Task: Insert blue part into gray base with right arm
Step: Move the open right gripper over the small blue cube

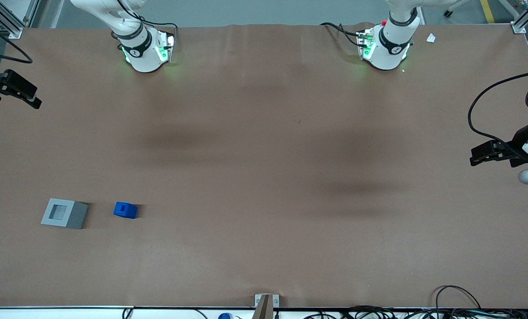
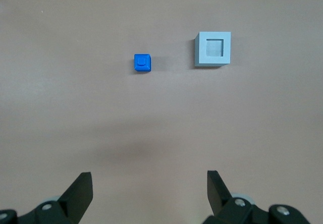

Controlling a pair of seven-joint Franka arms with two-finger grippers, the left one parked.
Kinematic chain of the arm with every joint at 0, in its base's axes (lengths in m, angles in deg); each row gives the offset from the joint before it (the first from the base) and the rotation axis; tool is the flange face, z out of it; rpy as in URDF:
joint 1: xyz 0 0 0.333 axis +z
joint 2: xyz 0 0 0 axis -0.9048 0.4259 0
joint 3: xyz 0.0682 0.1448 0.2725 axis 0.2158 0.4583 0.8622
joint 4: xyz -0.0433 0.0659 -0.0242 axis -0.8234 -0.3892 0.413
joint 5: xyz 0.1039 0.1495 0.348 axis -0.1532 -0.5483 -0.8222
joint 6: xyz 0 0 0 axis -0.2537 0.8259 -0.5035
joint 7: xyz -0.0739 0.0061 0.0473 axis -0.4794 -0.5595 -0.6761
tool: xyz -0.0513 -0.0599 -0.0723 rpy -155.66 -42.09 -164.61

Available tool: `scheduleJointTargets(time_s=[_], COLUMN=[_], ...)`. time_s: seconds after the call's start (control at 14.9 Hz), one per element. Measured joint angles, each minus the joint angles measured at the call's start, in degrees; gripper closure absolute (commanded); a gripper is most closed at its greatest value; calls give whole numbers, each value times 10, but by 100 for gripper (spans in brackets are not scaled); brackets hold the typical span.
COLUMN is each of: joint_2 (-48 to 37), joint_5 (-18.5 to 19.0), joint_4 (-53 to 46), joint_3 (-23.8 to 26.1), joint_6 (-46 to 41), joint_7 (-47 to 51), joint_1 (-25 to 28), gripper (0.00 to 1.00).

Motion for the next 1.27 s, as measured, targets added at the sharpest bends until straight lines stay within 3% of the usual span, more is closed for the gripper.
scheduleJointTargets(time_s=[0.74, 1.27], joint_2=[10, 113], joint_5=[0, 0], joint_4=[7, 26], joint_3=[-1, -2], joint_6=[10, 78], joint_7=[0, 0], joint_1=[0, -2], gripper=[0, 0])
